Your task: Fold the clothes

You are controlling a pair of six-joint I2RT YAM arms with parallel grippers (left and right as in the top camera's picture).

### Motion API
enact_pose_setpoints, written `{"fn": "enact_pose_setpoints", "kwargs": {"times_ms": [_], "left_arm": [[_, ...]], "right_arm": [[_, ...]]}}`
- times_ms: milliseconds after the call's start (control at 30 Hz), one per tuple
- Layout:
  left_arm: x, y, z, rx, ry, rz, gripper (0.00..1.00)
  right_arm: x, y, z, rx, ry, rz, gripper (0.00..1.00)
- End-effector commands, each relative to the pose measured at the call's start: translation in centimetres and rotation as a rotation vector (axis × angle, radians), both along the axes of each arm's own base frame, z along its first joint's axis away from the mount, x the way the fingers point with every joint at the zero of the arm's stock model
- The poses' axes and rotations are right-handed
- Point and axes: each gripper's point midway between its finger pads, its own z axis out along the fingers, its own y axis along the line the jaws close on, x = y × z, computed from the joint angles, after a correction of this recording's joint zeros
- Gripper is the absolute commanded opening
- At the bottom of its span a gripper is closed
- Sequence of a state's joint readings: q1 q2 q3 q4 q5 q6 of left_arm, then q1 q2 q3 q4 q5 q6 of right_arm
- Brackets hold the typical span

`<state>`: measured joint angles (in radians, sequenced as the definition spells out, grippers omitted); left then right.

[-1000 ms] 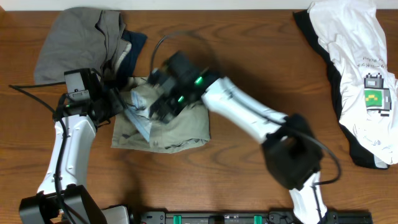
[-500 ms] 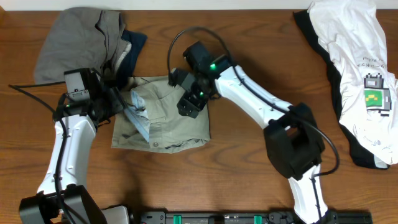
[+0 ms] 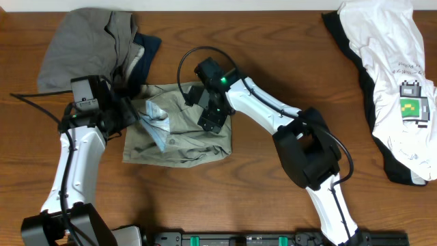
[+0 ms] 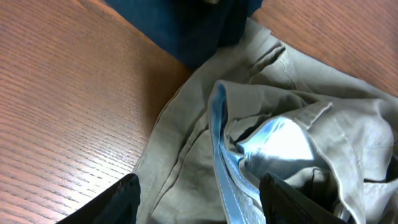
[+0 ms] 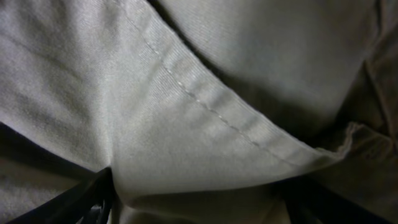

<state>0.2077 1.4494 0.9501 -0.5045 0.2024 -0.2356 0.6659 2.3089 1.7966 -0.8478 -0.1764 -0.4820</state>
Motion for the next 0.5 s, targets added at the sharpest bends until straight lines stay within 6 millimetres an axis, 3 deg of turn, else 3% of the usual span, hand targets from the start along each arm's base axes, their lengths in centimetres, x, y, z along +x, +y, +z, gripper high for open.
{"fn": "enact_pose_setpoints", "kwargs": {"times_ms": [0,300,467], "left_arm": [[0.2,-0.4,0.4,0.004,-0.002,-0.013,0.63],[0.5,-4.8,-0.1,-0.002,0.011,-0.137,0.63],[0.9,-6.6,-0.5,-0.064,0.009,-0.165,0.69]], "right_arm": [[0.9,-4.3,-5.0,-0.129,0.052,-0.082,0.87],[4.5,-10.1,-4.9,-0.131,0.066,-0.248,0.94],[4.5,-10.8,-3.0,-0.1,0.117,-0.286,0.99]]}}
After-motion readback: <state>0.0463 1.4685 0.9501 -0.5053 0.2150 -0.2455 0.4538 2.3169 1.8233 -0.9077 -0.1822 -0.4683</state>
